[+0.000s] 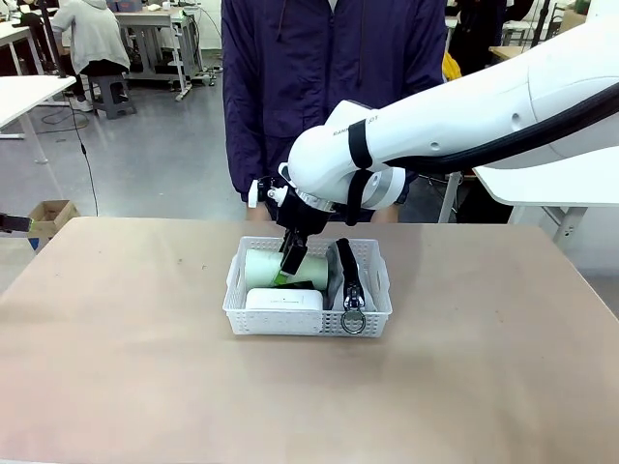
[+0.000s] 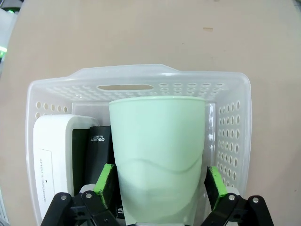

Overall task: Efficiently arrange items inside the basket to fit them all.
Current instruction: Pick up the Reusable plastic cup and place it inside the Organizing basket.

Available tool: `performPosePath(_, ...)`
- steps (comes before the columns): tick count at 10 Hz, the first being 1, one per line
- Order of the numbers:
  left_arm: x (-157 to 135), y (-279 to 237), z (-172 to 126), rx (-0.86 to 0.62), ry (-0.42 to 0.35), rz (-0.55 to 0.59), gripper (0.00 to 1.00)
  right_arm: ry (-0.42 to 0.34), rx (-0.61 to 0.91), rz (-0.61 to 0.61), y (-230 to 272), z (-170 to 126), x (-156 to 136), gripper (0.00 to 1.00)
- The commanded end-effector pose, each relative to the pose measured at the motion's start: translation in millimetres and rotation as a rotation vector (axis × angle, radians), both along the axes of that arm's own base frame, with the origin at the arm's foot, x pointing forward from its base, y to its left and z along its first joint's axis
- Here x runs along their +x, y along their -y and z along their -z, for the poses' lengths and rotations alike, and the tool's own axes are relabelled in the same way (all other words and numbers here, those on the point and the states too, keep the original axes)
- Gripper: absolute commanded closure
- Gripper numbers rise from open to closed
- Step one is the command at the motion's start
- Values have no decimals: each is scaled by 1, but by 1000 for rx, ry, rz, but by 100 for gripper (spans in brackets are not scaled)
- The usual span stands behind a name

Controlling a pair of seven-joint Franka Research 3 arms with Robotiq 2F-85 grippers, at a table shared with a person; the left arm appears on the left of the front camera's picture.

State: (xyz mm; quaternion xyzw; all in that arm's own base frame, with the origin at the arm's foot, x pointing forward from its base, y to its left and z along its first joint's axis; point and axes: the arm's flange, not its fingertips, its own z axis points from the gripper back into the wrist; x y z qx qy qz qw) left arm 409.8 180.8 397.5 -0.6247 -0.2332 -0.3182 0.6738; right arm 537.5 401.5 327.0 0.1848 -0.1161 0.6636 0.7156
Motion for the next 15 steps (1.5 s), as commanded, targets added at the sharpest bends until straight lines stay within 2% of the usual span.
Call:
performPosePath(1,-3,1,-2,6,17,7,0,22,40,-45,18,-14,-12,0)
performPosePath(2,-3,1,-2,6,17,7,0,36,62,-68,35,-33,-24,0)
performPosePath(4,-3,1,-2,6,17,7,0,69,142,22,92,-83,-49,0)
performPosePath(5,-3,1,-2,6,17,7,0,46,232,87,134,-99,-63,0)
performPosePath(7,-3,1,-2,6,17,7,0,-83,456,161,222,-98,-91,0)
performPosePath(8,-3,1,-2,6,17,7,0,-149,565,238,273,-90,-111,0)
performPosePath(9,-3,1,-2,6,17,7,0,-204,685,365,327,-79,-138,0)
performPosePath(10,-3,1,-2,6,17,7,0,-249,851,386,371,-66,-161,0)
performPosePath(11,-3,1,-2,6,17,7,0,-325,974,417,406,-52,-179,0)
performPosePath(12,-3,1,-2,6,17,7,0,-429,1048,549,436,-36,-193,0)
performPosePath(13,-3,1,-2,6,17,7,0,-650,1059,647,459,-15,-198,0)
performPosePath(14,-3,1,-2,6,17,7,0,-839,1010,696,467,-1,-194,0)
performPosePath(15,-3,1,-2,6,17,7,0,-989,934,750,466,9,-189,0)
